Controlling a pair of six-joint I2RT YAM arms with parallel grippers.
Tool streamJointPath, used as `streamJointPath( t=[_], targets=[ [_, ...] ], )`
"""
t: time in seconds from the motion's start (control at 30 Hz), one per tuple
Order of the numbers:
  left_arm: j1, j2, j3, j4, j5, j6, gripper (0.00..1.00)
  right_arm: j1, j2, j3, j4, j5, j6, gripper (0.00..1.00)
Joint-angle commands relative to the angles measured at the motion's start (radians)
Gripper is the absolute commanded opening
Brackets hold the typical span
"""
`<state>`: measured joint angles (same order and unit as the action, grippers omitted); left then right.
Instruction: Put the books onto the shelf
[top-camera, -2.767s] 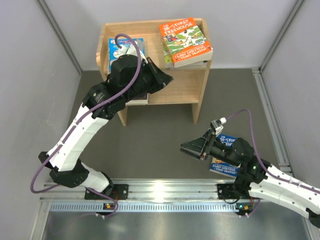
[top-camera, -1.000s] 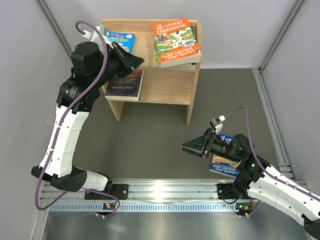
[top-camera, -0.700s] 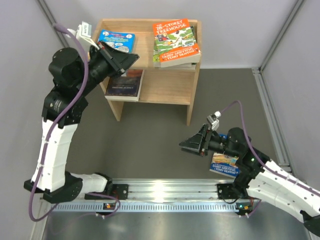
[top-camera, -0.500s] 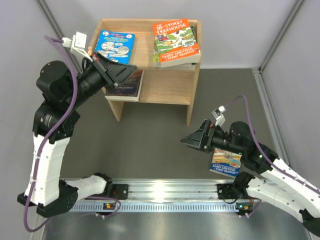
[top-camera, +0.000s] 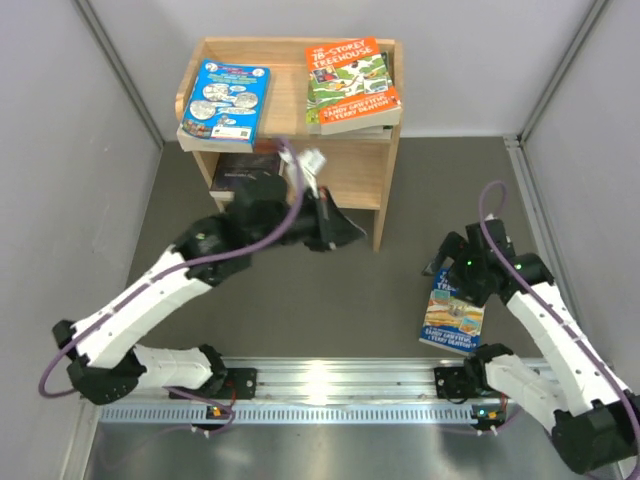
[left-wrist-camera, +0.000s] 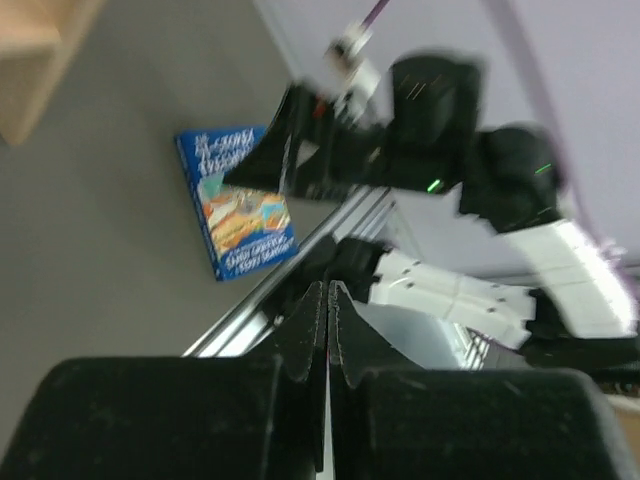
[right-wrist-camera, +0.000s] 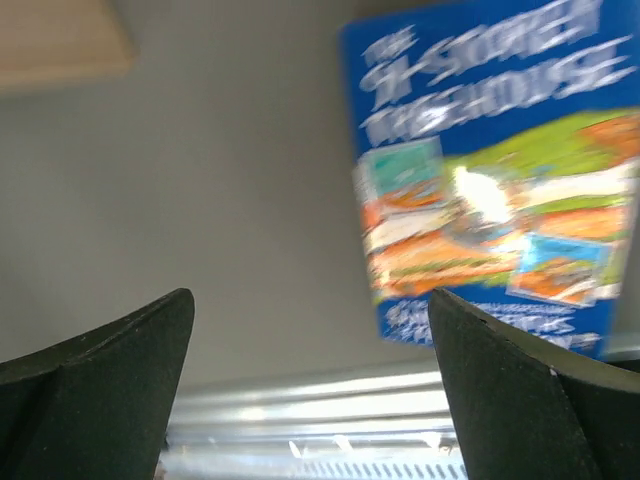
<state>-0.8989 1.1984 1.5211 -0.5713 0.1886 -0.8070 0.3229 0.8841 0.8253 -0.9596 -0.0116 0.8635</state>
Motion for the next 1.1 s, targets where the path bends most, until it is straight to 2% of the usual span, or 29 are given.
streamJointPath(
  t=[0.0, 0.07, 0.17, 0.27, 0.33, 0.47, 0.6, 0.67, 0.9, 1.07],
  targets=[
    [-0.118, 0.047, -0.175, 0.1, -0.144, -0.053, 0.0, -0.231, 0.045, 0.011, -0.039, 0.113, -0.148, 1.0],
    [-0.159, 0.07, -0.251, 0.207, -0.155, -0.109, 0.01, -0.35, 0.102, 0.032, -0.012, 0.076, -0.231, 1.0],
    [-0.19, 0.131, -0.344, 0.325, -0.132, -0.162, 0.05, -0.422, 0.249, 0.101, -0.019, 0.172, -0.294, 1.0],
    [-0.207, 0.194, -0.36, 0.349, -0.121, -0.182, 0.05, -0.522, 0.34, 0.077, 0.022, 0.214, -0.331, 1.0],
    [-0.207, 0.222, -0.36, 0.344, -0.112, -0.188, 0.04, -0.587, 0.387, 0.054, 0.06, 0.142, -0.342, 0.98],
    [-0.207, 0.221, -0.403, 0.347, -0.123, -0.205, 0.02, -0.591, 0.411, -0.093, 0.145, 0.017, -0.25, 0.97],
    [-0.207, 0.181, -0.479, 0.343, -0.167, -0.23, 0.02, -0.59, 0.346, -0.29, 0.315, -0.192, -0.173, 0.94],
    [-0.207, 0.161, -0.506, 0.341, -0.176, -0.241, 0.02, -0.584, 0.293, -0.372, 0.37, -0.246, -0.143, 0.93],
    [-0.207, 0.106, -0.644, 0.315, -0.21, -0.34, 0.01, -0.564, 0.201, -0.433, 0.329, -0.287, -0.182, 0.9],
    [-0.218, 0.073, -0.731, 0.28, -0.227, -0.435, 0.0, -0.538, 0.165, -0.488, 0.326, -0.376, -0.196, 0.84]
  ],
)
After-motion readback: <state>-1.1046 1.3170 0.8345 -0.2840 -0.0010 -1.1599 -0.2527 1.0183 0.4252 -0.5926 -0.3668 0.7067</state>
